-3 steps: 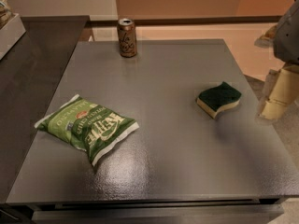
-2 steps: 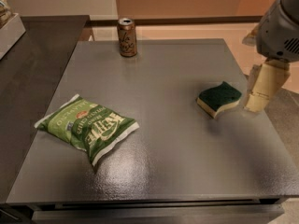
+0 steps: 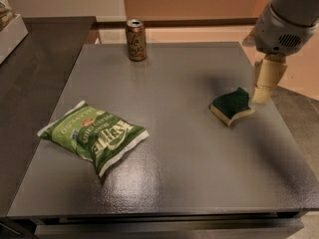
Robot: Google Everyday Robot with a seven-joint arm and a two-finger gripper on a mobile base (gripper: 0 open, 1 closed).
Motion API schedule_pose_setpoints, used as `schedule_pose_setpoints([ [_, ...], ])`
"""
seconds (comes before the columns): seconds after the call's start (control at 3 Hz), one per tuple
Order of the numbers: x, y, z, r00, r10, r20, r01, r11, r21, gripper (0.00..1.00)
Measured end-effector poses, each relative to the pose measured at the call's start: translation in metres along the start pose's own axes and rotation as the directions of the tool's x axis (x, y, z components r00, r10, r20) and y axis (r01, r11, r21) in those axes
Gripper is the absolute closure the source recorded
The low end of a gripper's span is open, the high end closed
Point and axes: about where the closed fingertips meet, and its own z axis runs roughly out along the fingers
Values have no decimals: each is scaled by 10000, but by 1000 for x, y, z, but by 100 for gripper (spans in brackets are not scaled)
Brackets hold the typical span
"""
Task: Move sponge near orange can
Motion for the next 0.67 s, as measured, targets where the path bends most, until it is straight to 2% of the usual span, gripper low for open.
schedule_pose_setpoints([
  [0.33, 11, -14, 21, 9988, -485, -39, 483, 9978, -458, 0],
  [0.67, 20, -14, 43, 9968, -798, -48, 789, 9924, -946, 0],
])
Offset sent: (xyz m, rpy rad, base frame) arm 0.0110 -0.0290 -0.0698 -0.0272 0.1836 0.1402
